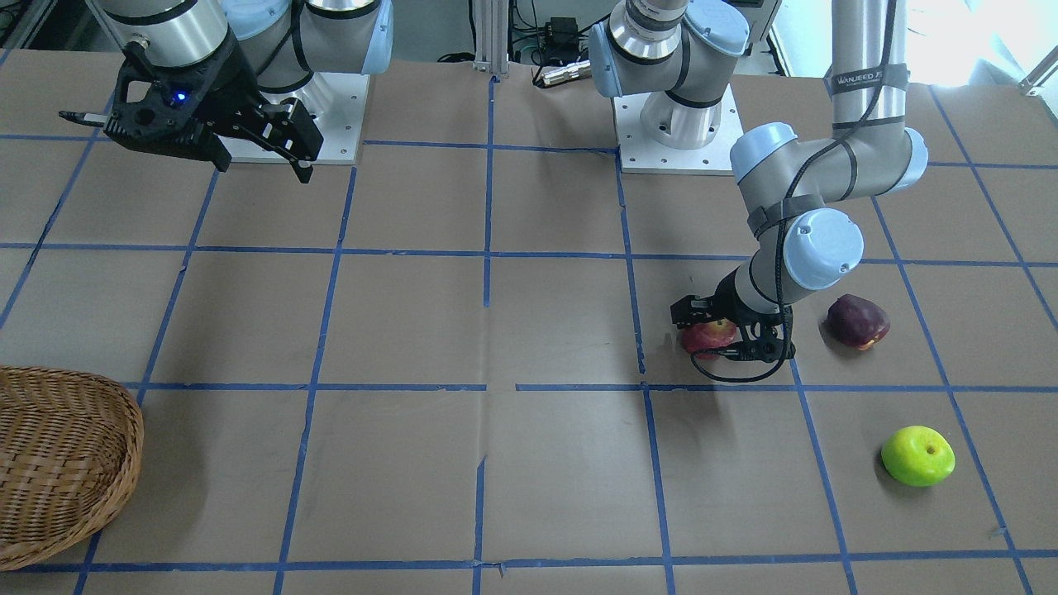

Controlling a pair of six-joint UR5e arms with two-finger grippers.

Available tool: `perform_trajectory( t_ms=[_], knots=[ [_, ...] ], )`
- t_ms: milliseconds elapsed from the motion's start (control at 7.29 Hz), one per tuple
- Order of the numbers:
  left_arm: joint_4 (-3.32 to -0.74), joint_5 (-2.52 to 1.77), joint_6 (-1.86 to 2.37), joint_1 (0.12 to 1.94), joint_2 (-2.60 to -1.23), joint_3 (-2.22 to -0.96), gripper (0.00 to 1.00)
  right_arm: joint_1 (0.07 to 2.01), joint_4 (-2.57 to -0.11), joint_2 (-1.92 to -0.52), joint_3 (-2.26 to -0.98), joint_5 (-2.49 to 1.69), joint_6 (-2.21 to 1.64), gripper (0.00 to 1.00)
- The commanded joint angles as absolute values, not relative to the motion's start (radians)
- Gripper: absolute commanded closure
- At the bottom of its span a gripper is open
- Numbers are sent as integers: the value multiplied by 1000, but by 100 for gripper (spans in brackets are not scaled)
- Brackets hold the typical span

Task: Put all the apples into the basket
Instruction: 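Lower the left gripper onto the pink-red apple and grasp it, then carry the pink-red apple to table center, release with left gripper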

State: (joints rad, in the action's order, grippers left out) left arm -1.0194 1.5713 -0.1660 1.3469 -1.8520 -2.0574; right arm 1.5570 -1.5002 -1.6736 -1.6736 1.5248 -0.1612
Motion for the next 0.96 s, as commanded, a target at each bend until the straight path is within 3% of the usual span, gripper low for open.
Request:
perform_trajectory(
  t_ms=[0, 137, 412, 824],
  knots=[
    [-1022, 1572, -167, 1348, -1862, -2004, 85, 1557, -1500, -1674, -1674, 1526, -158, 0],
    [-1041, 1536, -132, 1370, -1852, -1988, 100, 1557, -1500, -1674, -1674, 1525, -160, 0],
    [-1031, 1384, 50, 1454, -1845, -1971, 100, 1557, -1500, -1674, -1672, 1525, -155, 0],
    [-863, 1270, 448, 1760, -1968, -1795, 100, 1543, -1506, -1671, -1671, 1538, -152, 0]
  ],
)
